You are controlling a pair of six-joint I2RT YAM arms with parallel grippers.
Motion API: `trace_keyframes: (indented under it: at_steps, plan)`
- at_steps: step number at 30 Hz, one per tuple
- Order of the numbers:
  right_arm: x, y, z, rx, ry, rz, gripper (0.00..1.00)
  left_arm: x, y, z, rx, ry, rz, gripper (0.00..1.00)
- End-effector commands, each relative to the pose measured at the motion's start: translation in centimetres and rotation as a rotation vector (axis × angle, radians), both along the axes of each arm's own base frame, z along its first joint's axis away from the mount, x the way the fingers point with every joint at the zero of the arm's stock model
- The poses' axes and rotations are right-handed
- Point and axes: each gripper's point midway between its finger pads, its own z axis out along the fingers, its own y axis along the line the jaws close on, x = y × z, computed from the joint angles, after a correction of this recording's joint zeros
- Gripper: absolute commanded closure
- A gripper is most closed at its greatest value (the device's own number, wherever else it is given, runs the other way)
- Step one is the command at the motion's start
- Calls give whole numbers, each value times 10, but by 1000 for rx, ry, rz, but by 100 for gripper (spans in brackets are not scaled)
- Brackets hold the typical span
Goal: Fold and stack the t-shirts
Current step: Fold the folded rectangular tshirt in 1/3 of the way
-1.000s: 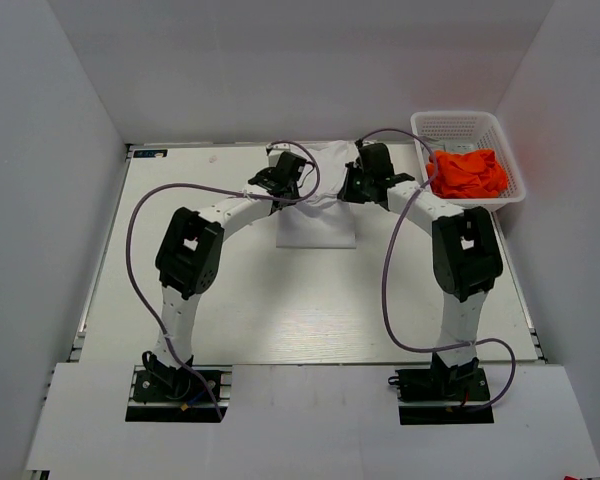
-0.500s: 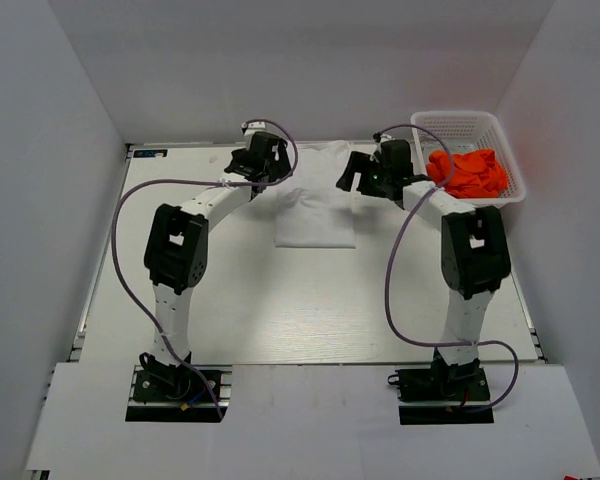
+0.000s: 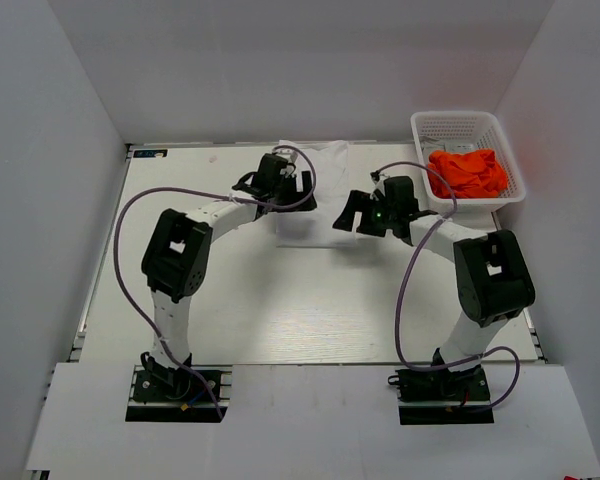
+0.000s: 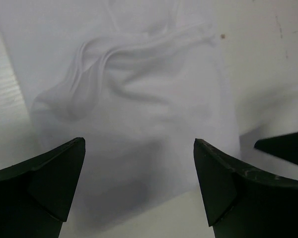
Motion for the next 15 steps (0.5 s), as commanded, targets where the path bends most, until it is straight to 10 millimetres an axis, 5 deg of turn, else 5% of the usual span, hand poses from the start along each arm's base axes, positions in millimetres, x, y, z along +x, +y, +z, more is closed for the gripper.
trace_keyframes:
  at_steps: [1,4,8,9,15]
  plan:
    - [-6,21,12,91,-32,68,10,20,-23,6,-52,-27,-75,0]
    - [-10,23,0,97,7,77,10,44,-12,-12,-12,-34,-24,0]
    - [-12,22,-8,84,30,77,10,90,4,-5,62,-99,83,0]
    - [-12,21,-9,79,29,78,10,100,12,-18,106,-97,128,0]
    - [-15,22,-19,65,65,94,10,131,0,16,79,-203,87,0]
